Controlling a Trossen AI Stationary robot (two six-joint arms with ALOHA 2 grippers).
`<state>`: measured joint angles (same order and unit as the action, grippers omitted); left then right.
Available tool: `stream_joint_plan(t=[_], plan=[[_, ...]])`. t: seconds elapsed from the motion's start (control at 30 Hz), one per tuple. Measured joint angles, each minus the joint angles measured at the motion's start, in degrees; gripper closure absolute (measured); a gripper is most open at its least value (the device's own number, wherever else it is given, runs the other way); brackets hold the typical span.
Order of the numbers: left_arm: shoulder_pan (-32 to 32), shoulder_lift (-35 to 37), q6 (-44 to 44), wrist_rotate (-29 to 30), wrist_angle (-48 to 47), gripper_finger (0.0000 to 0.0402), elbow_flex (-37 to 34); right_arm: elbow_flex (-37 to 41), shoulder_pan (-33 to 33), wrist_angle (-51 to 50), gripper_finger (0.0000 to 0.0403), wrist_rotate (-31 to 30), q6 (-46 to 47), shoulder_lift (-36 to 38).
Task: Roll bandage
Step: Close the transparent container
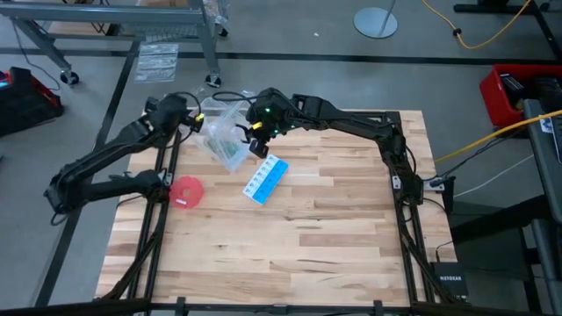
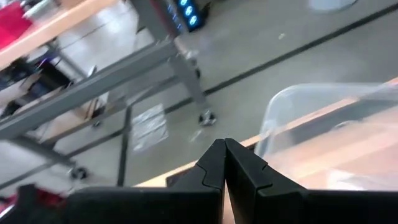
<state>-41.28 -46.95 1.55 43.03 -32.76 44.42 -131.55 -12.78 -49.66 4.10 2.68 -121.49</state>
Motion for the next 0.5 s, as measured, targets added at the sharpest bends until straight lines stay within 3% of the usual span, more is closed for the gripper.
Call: stream_joint_plan(t=[0.13, 0.5], plan=[[-3.66, -4.07, -0.75, 2.48, 0.84, 0.0401, 0.0, 0.0, 0.0, -0.28, 0.0376, 0.05, -0.01, 0.0], [-2.55, -9.98, 0.75, 13.59, 0.18, 0.0401, 0.0, 0.0, 0.06, -2.26, 0.0376, 4.09, 0.02, 0.02]])
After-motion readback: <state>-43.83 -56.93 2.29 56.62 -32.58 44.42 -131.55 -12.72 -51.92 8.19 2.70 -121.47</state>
